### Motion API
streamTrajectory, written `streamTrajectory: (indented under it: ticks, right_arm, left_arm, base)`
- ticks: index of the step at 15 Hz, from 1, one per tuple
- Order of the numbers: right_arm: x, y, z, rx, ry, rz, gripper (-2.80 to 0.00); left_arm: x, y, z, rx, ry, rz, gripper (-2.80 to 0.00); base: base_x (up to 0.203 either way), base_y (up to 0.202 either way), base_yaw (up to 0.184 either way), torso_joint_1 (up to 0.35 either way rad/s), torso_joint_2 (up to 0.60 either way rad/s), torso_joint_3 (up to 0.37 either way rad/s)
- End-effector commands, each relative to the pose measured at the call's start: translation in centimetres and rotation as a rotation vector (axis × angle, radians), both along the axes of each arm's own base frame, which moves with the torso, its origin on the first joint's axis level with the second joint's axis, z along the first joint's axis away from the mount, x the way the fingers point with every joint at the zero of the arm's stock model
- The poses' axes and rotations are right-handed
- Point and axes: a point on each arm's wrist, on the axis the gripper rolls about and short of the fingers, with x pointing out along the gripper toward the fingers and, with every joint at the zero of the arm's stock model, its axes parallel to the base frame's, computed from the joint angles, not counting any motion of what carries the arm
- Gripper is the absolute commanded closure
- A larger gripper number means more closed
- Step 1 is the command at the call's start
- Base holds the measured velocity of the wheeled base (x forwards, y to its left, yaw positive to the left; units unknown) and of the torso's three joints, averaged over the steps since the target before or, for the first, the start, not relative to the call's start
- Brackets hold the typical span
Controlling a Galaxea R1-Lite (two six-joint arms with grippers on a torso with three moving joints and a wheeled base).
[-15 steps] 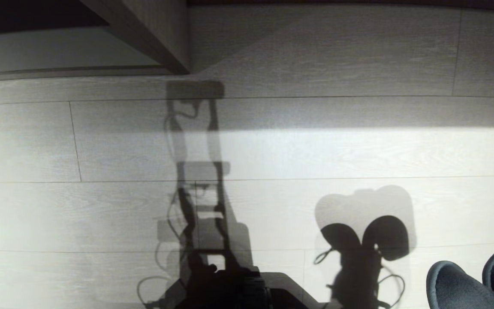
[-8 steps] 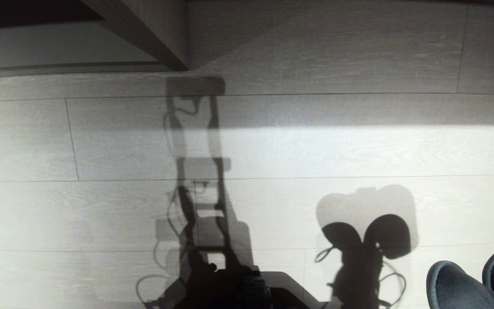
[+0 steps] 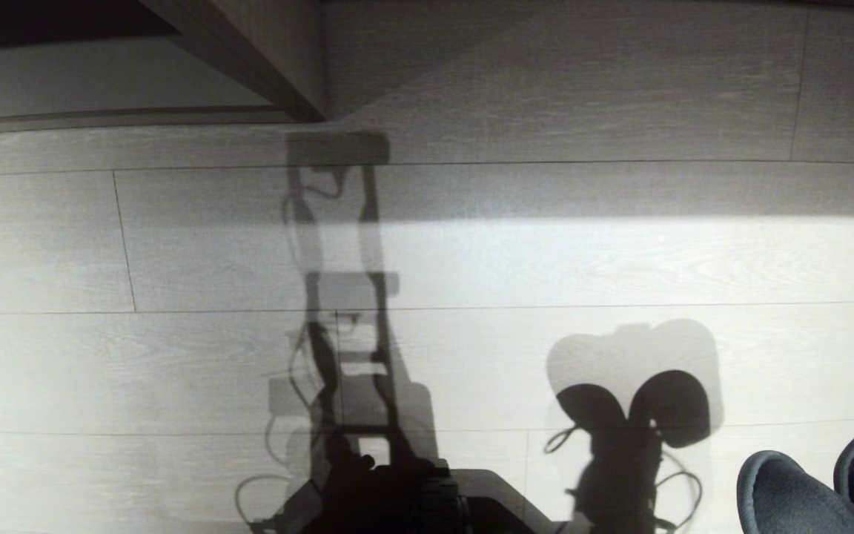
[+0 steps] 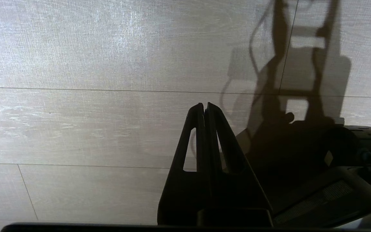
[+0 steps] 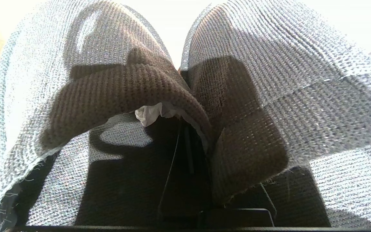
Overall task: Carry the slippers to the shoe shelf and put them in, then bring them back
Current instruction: Place the slippers on the floor
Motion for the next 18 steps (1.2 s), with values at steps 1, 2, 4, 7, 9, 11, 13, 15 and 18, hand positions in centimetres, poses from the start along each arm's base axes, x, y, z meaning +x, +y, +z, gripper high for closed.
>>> streamTrajectory:
  ticks: [1,2,4,7,9,11,13,15,18]
  right_arm:
    - [0.0,0.0,0.0,-0.001,-0.001,0.001,0.00]
    - [0.0,0.0,0.0,-0.001,-0.001,0.001,0.00]
    - [0.0,0.0,0.0,-0.001,-0.001,0.001,0.00]
    - [0.0,0.0,0.0,-0.001,-0.001,0.001,0.00]
    - [0.0,0.0,0.0,-0.001,-0.001,0.001,0.00]
    - [0.0,0.0,0.0,-0.001,-0.001,0.001,0.00]
    - [0.0,0.0,0.0,-0.010,-0.004,0.001,0.00]
    - [0.0,0.0,0.0,-0.011,-0.003,0.003,0.00]
    - [-0.9,0.2,4.2,-0.017,-0.068,0.069,0.00]
  left_arm:
    - [0.0,0.0,0.0,-0.001,0.000,0.000,0.00]
    - [0.0,0.0,0.0,-0.001,0.000,0.000,0.00]
    - [0.0,0.0,0.0,-0.001,0.000,0.000,0.00]
    - [0.0,0.0,0.0,-0.001,0.000,0.000,0.00]
    - [0.0,0.0,0.0,-0.001,0.000,0.000,0.00]
    - [0.0,0.0,0.0,-0.001,0.000,0.000,0.00]
    - [0.0,0.0,0.0,-0.001,0.000,0.000,0.00]
    - [0.0,0.0,0.0,-0.001,0.000,0.000,0.00]
    - [0.0,0.0,0.0,0.000,0.000,0.000,0.00]
  base:
    - [0.000,0.000,0.000,0.000,0.00,0.000]
    - [0.000,0.000,0.000,0.000,0.00,0.000]
    - [0.000,0.000,0.000,0.000,0.00,0.000]
    - [0.000,0.000,0.000,0.000,0.00,0.000]
    - [0.000,0.000,0.000,0.000,0.00,0.000]
    - [0.000,0.000,0.000,0.000,0.00,0.000]
    - [0.000,0.000,0.000,0.000,0.00,0.000]
    - [0.000,0.000,0.000,0.000,0.00,0.000]
    - [0.000,0.000,0.000,0.000,0.00,0.000]
